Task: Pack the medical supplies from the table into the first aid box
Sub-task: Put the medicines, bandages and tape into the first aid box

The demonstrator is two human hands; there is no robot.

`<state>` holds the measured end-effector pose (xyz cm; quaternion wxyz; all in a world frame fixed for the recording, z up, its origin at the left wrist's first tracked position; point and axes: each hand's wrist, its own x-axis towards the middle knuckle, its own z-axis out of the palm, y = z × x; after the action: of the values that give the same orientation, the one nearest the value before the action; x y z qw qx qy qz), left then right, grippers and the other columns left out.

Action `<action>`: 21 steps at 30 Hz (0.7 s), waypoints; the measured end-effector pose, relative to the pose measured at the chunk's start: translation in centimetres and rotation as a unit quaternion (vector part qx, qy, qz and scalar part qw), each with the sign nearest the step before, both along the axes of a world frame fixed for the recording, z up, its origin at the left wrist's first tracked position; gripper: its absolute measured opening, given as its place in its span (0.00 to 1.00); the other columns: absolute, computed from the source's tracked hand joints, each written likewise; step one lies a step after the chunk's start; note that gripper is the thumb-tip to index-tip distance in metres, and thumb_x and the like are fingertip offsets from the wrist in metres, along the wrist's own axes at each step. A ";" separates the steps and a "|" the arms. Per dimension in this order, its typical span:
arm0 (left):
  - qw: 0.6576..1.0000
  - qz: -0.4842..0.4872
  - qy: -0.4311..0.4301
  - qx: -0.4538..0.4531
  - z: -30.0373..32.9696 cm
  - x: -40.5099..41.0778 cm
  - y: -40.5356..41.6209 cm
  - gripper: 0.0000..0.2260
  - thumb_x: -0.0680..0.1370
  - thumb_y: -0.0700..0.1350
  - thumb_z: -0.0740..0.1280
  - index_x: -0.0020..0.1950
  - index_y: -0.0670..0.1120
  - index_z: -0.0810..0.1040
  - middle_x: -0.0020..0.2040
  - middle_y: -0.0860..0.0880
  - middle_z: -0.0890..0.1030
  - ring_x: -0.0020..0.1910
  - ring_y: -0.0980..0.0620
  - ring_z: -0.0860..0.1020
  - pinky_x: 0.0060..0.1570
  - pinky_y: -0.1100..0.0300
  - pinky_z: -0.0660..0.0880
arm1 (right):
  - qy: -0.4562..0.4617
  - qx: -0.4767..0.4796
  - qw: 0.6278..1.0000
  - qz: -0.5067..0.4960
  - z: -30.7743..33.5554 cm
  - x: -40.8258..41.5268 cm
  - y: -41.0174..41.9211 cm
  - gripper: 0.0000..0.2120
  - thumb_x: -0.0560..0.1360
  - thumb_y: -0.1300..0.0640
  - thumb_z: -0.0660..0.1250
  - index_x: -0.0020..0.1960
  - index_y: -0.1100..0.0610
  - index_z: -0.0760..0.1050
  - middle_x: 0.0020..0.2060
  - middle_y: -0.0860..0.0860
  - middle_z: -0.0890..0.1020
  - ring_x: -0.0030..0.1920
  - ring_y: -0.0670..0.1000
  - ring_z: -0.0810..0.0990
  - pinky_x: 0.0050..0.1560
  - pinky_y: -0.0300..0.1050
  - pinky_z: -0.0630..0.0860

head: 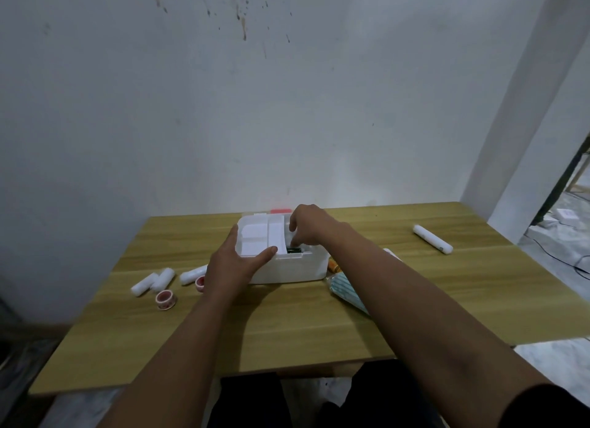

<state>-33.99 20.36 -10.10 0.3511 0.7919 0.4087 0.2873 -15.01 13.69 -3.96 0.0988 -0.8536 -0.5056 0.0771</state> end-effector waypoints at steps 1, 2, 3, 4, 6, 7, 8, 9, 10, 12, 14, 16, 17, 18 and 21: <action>1.000 -0.001 0.002 -0.001 0.0 -0.1 0.1 0.48 0.69 0.68 0.76 0.84 0.55 0.60 0.78 0.48 0.72 0.74 0.43 0.71 0.65 0.42 0.75 | 0.008 0.008 1.000 -0.004 0.0 -0.1 0.1 0.19 0.69 0.57 0.81 0.58 0.59 0.85 0.55 0.54 0.86 0.54 0.55 0.84 0.56 0.51 0.82; 1.000 -0.001 0.003 -0.003 -0.1 -0.1 0.2 0.49 0.69 0.69 0.76 0.84 0.55 0.60 0.78 0.49 0.72 0.74 0.43 0.71 0.64 0.43 0.75 | 0.020 0.014 1.000 -0.010 -0.1 -0.2 0.2 0.19 0.68 0.57 0.81 0.57 0.60 0.85 0.55 0.55 0.86 0.54 0.55 0.84 0.56 0.51 0.83; 1.000 -0.001 0.003 -0.005 0.0 -0.1 0.3 0.49 0.68 0.69 0.76 0.84 0.55 0.60 0.77 0.49 0.72 0.74 0.43 0.71 0.64 0.43 0.75 | 0.035 0.022 0.999 -0.016 -0.1 -0.3 0.3 0.18 0.68 0.58 0.81 0.56 0.62 0.85 0.55 0.57 0.87 0.53 0.57 0.85 0.56 0.52 0.84; 1.000 -0.001 0.002 -0.005 -0.1 -0.2 0.3 0.49 0.68 0.69 0.76 0.84 0.55 0.60 0.77 0.49 0.72 0.74 0.43 0.71 0.64 0.44 0.75 | 0.056 0.033 0.998 -0.025 -0.1 -0.3 0.4 0.17 0.69 0.59 0.80 0.56 0.64 0.85 0.55 0.59 0.87 0.52 0.58 0.86 0.54 0.54 0.85; 1.000 0.000 0.001 -0.005 0.1 -0.2 0.2 0.49 0.68 0.69 0.76 0.84 0.55 0.60 0.77 0.49 0.72 0.74 0.44 0.71 0.64 0.45 0.75 | 0.099 0.070 0.991 -0.049 0.0 -0.5 0.4 0.14 0.73 0.61 0.74 0.57 0.64 0.84 0.55 0.60 0.86 0.50 0.59 0.86 0.51 0.55 0.86; 1.000 0.000 -0.002 -0.003 0.1 -0.2 0.2 0.49 0.68 0.69 0.76 0.84 0.55 0.60 0.77 0.50 0.73 0.74 0.44 0.72 0.64 0.46 0.75 | 0.118 0.090 0.987 -0.061 0.0 -0.5 0.3 0.14 0.75 0.61 0.71 0.59 0.63 0.83 0.56 0.58 0.85 0.51 0.59 0.85 0.51 0.54 0.85; 1.000 -0.001 -0.005 -0.003 0.0 -0.1 0.2 0.49 0.68 0.69 0.76 0.83 0.55 0.61 0.77 0.50 0.73 0.73 0.44 0.72 0.63 0.46 0.75 | 0.139 0.109 0.982 -0.072 -0.1 -0.6 0.3 0.15 0.77 0.61 0.68 0.62 0.61 0.81 0.57 0.56 0.83 0.54 0.57 0.83 0.52 0.53 0.84; 1.000 -0.001 -0.007 -0.006 0.0 -0.1 0.1 0.48 0.69 0.69 0.76 0.83 0.55 0.61 0.77 0.50 0.73 0.73 0.44 0.72 0.63 0.47 0.75 | 0.162 0.125 0.975 -0.080 -0.2 -0.8 0.4 0.17 0.78 0.59 0.67 0.66 0.58 0.78 0.58 0.54 0.80 0.55 0.56 0.80 0.52 0.51 0.82; 1.000 -0.002 -0.009 -0.005 0.0 -0.1 0.1 0.48 0.69 0.68 0.76 0.83 0.55 0.61 0.76 0.49 0.73 0.73 0.44 0.72 0.63 0.47 0.75 | 0.183 0.139 0.969 -0.085 -0.3 -1.1 0.4 0.19 0.78 0.58 0.66 0.69 0.57 0.76 0.59 0.53 0.77 0.55 0.56 0.78 0.51 0.51 0.81; 1.000 -0.007 -0.011 0.000 0.0 -0.1 0.1 0.47 0.69 0.68 0.76 0.83 0.55 0.62 0.75 0.49 0.74 0.72 0.44 0.73 0.61 0.48 0.75 | 0.195 0.162 0.963 -0.090 -0.8 -1.7 0.9 0.22 0.78 0.55 0.65 0.72 0.54 0.73 0.65 0.54 0.74 0.57 0.56 0.78 0.55 0.51 0.79; 1.000 -0.007 -0.014 0.004 0.0 -0.1 0.1 0.47 0.69 0.68 0.76 0.83 0.55 0.63 0.75 0.49 0.75 0.71 0.45 0.73 0.59 0.49 0.75 | 0.174 0.177 0.964 -0.092 -1.3 -2.4 1.2 0.22 0.79 0.54 0.64 0.72 0.54 0.72 0.70 0.57 0.70 0.59 0.58 0.80 0.60 0.52 0.78; 1.000 -0.004 -0.009 0.000 0.1 0.0 0.0 0.47 0.69 0.67 0.76 0.83 0.54 0.61 0.77 0.49 0.73 0.73 0.44 0.72 0.63 0.47 0.75 | 0.154 0.184 0.967 -0.088 -1.5 -2.9 1.6 0.21 0.81 0.53 0.63 0.73 0.54 0.71 0.70 0.58 0.66 0.60 0.60 0.79 0.63 0.53 0.77; 1.000 -0.003 -0.007 -0.002 0.0 0.0 0.0 0.48 0.69 0.68 0.76 0.84 0.54 0.61 0.77 0.49 0.73 0.74 0.44 0.72 0.64 0.46 0.75 | 0.150 0.182 0.968 -0.086 -1.6 -3.1 1.7 0.21 0.81 0.52 0.63 0.73 0.54 0.71 0.70 0.58 0.66 0.61 0.61 0.78 0.64 0.54 0.77; 1.000 -0.003 -0.008 -0.001 0.0 0.0 0.1 0.48 0.69 0.68 0.76 0.84 0.54 0.60 0.78 0.49 0.72 0.74 0.44 0.72 0.64 0.46 0.75 | 0.151 0.179 0.969 -0.084 -1.7 -3.2 1.9 0.21 0.81 0.52 0.62 0.73 0.54 0.71 0.70 0.59 0.66 0.62 0.62 0.78 0.65 0.54 0.77; 1.000 -0.002 -0.008 0.004 0.0 0.0 0.0 0.48 0.70 0.67 0.76 0.84 0.54 0.61 0.77 0.48 0.73 0.73 0.44 0.72 0.63 0.47 0.75 | 0.149 0.174 0.970 -0.079 -1.8 -3.4 2.5 0.20 0.82 0.53 0.61 0.73 0.54 0.72 0.71 0.59 0.66 0.64 0.62 0.78 0.66 0.54 0.76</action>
<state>-33.96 20.38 -10.15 0.3520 0.7916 0.4032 0.2948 -18.45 16.19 -5.81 0.3259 -0.8395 -0.4215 0.1067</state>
